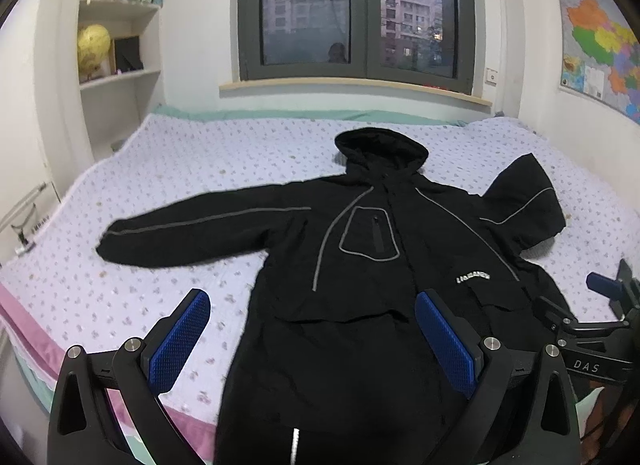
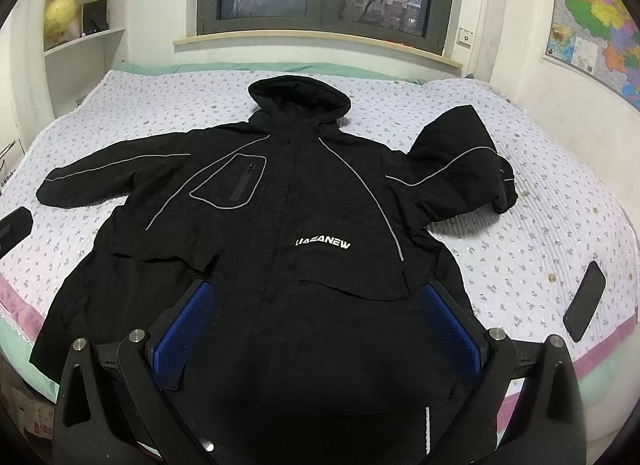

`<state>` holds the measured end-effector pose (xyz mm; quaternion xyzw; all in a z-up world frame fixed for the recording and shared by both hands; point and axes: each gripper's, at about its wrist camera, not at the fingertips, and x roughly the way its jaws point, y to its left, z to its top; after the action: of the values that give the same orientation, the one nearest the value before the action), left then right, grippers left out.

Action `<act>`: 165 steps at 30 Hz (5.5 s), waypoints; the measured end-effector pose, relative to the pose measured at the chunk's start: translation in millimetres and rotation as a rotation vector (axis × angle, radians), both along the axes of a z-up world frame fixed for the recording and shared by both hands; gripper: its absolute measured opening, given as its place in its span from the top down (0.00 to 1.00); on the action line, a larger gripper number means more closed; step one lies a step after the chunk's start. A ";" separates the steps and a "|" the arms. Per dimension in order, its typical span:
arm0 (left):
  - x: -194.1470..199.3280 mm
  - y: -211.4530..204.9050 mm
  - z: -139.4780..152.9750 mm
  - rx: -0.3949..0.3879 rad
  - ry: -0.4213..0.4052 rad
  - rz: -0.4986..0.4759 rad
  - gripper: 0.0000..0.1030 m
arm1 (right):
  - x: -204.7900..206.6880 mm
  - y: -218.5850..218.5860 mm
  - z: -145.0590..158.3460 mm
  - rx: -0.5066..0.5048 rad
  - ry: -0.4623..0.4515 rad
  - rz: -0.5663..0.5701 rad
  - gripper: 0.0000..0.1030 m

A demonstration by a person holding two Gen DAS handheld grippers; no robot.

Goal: Fold large clothes

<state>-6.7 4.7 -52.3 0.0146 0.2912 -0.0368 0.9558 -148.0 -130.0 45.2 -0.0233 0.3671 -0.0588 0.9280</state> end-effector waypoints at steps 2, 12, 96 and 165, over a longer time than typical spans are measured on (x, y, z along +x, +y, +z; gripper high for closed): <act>0.0 0.7 -0.2 -0.001 -0.003 0.001 0.01 | 2.0 2.1 -1.1 -0.002 0.003 0.003 0.00; 6.5 11.1 -5.8 -0.016 0.011 0.022 0.01 | 13.0 18.6 0.8 -0.027 -0.005 0.020 0.00; 293.2 60.1 -108.8 -0.345 0.334 -0.338 0.43 | 214.2 81.1 -140.8 0.114 0.084 0.132 0.00; 315.5 -70.0 -149.8 0.042 0.420 -0.296 0.34 | 312.6 -102.3 -137.0 0.188 0.282 0.057 0.36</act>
<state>308.8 -65.3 -202.1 0.0692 0.4788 -0.1724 0.8580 164.5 -232.3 -91.8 0.0455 0.4968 0.0059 0.8667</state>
